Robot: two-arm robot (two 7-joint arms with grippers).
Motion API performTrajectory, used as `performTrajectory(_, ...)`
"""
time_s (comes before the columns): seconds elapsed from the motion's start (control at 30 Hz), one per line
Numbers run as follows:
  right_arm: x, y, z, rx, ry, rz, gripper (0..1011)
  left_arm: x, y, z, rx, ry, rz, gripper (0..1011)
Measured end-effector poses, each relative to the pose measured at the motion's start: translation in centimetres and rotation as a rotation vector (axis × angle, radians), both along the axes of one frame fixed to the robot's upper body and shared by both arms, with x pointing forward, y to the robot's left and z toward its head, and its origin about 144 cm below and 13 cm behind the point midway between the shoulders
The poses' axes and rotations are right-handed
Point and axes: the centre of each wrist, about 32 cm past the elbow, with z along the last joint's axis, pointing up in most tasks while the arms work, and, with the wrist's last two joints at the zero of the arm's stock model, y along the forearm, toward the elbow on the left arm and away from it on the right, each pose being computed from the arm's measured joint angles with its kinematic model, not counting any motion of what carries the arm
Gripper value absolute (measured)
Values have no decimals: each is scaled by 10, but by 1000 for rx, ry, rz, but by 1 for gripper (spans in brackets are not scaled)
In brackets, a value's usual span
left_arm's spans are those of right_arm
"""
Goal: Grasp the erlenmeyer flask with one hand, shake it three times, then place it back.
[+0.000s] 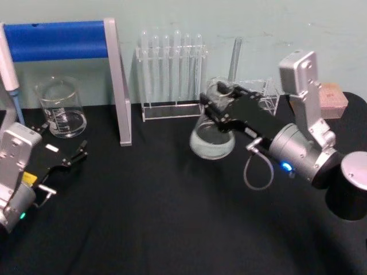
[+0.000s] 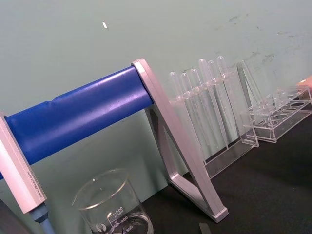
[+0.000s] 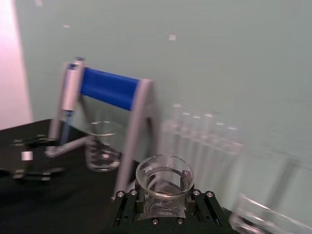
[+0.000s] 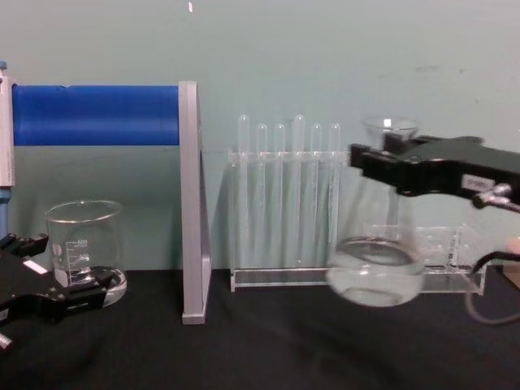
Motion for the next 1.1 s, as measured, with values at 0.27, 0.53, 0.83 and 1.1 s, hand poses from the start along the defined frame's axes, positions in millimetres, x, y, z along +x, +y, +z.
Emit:
performTrajectory(0.27,-10,21,0,2,9,138,449,0,0,0,0,0,0,1001)
performTrajectory(0.53,-22,38,0,-1,14,266,449,0,0,0,0,0,0,1001)
performTrajectory(0.83,-31,47,-2,-10,23,360,449,0,0,0,0,0,0,1001)
performTrajectory(1.1,-34,50,-3,-18,24,413,449,0,0,0,0,0,0,1001)
